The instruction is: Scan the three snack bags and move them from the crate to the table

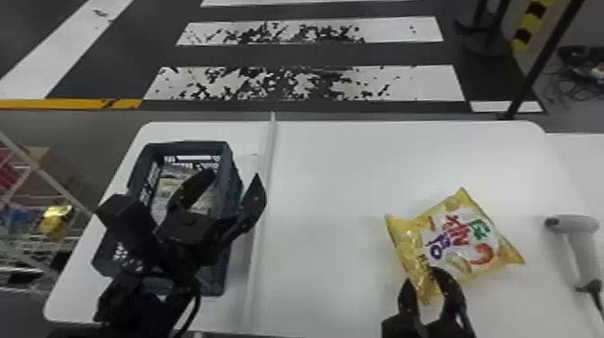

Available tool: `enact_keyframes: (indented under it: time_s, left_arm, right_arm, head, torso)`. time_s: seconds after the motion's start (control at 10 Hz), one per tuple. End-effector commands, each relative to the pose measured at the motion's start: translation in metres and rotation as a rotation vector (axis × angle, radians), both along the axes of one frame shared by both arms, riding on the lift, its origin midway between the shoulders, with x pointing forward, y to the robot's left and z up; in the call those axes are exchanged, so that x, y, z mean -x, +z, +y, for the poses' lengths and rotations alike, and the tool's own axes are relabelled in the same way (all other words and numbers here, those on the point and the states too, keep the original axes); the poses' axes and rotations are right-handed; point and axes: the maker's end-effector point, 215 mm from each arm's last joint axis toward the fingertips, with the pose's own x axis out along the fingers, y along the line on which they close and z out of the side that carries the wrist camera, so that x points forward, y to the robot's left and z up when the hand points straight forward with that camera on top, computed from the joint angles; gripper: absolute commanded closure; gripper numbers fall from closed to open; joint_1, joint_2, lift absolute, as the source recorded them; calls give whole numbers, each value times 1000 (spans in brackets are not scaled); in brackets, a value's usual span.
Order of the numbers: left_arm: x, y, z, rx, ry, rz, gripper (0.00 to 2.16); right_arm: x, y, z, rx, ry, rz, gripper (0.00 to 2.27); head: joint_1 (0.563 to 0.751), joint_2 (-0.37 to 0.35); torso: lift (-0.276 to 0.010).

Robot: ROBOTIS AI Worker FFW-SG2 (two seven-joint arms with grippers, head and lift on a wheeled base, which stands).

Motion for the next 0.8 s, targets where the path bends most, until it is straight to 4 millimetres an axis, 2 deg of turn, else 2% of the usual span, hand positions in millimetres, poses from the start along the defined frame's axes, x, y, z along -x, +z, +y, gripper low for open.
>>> enact_keyframes:
  time_s: [0.0,0.3,0.4,0.6,0.7]
  left_arm:
    - [-1,-2,1,3,2,6,63]
    - [-1,3,1,2,0,-5,63]
    - [-1,3,0,2,-2,-5,63]
    - [0,1,-1,2,-8,-1,63]
    - [1,3,-7,6,-28,-4,63]
  right_arm:
    - [-5,13,4,2,15,-65,2246]
    - [-13,32,0,-26,11,-158,2243]
    - [-15,45,-2,-54,1,-200,2243]
    - [-38,112,-10,-190,-50,-317,2243]
    - [-50,157,-20,-386,-117,-385,2246]
  head:
    - [695,86]
    - [695,91]
    - [695,89]
    - [695,83]
    - [695,78]
  torso:
    - [-62]
    - [-62]
    - [-62]
    - [-62]
    - [-62]
